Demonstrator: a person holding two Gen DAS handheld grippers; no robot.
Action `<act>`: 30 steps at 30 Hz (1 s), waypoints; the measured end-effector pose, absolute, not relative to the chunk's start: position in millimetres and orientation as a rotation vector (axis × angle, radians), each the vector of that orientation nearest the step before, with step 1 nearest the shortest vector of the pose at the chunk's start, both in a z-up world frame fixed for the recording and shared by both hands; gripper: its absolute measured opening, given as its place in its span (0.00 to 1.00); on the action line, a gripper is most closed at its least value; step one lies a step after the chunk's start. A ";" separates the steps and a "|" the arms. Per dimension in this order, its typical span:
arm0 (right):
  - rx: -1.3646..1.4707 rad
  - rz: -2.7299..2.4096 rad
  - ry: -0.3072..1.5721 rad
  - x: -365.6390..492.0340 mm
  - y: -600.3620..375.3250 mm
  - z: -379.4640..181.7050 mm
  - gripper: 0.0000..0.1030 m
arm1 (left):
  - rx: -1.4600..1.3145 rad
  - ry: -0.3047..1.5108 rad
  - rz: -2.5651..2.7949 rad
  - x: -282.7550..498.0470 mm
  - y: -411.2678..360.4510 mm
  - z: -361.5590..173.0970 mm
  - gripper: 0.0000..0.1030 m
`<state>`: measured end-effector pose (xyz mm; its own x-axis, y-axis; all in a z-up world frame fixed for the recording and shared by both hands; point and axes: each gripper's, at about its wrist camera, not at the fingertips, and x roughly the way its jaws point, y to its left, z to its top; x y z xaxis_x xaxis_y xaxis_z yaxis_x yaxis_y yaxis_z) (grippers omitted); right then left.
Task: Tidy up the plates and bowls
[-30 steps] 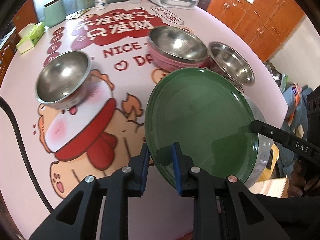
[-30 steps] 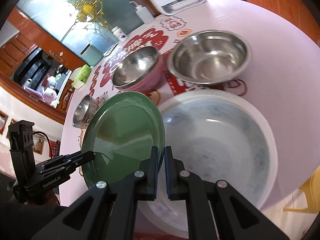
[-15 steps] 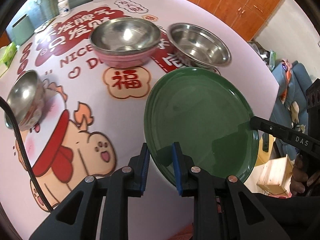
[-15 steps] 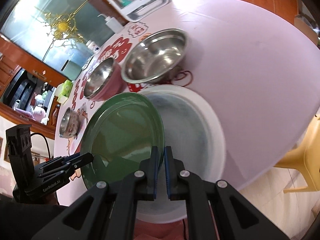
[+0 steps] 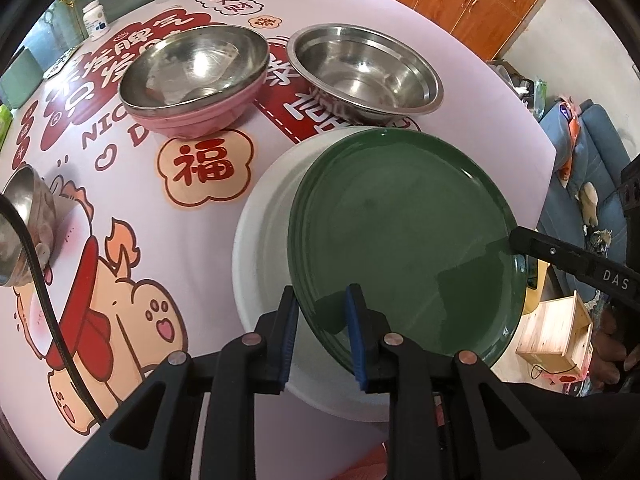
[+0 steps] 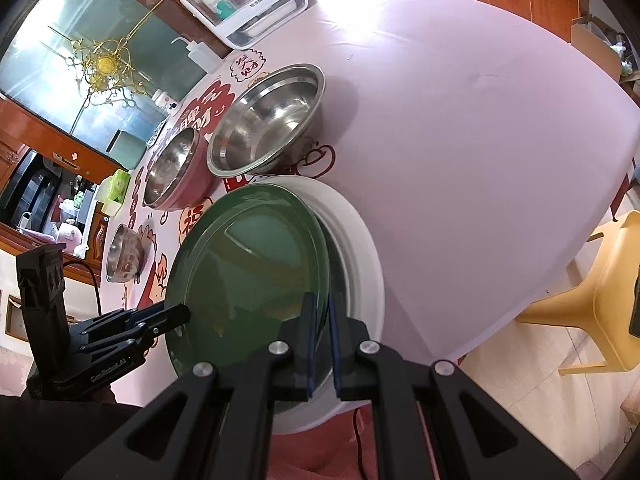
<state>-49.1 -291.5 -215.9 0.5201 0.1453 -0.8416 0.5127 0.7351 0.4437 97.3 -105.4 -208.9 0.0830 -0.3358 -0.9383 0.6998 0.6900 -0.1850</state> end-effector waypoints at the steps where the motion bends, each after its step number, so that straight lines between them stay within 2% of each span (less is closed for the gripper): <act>1: 0.744 -0.243 1.022 -49.2 -292.3 -216.3 0.06 | 0.358 1.267 -0.793 96.8 -106.8 -209.2 0.21; 5: 0.736 -0.236 1.024 -46.4 -292.2 -215.5 0.09 | 0.375 1.267 -0.785 96.1 -109.7 -209.5 0.21; 23: 0.734 -0.263 1.030 -44.8 -290.0 -213.5 0.10 | 0.398 1.281 -0.808 95.8 -107.7 -211.9 0.21; 28: 0.719 -0.288 1.014 -45.6 -287.1 -210.5 0.33 | 0.401 1.249 -0.841 90.5 -105.3 -205.5 0.23; 30: 0.720 -0.295 0.997 -46.4 -286.8 -207.9 0.33 | 0.410 1.236 -0.850 87.3 -104.4 -202.9 0.23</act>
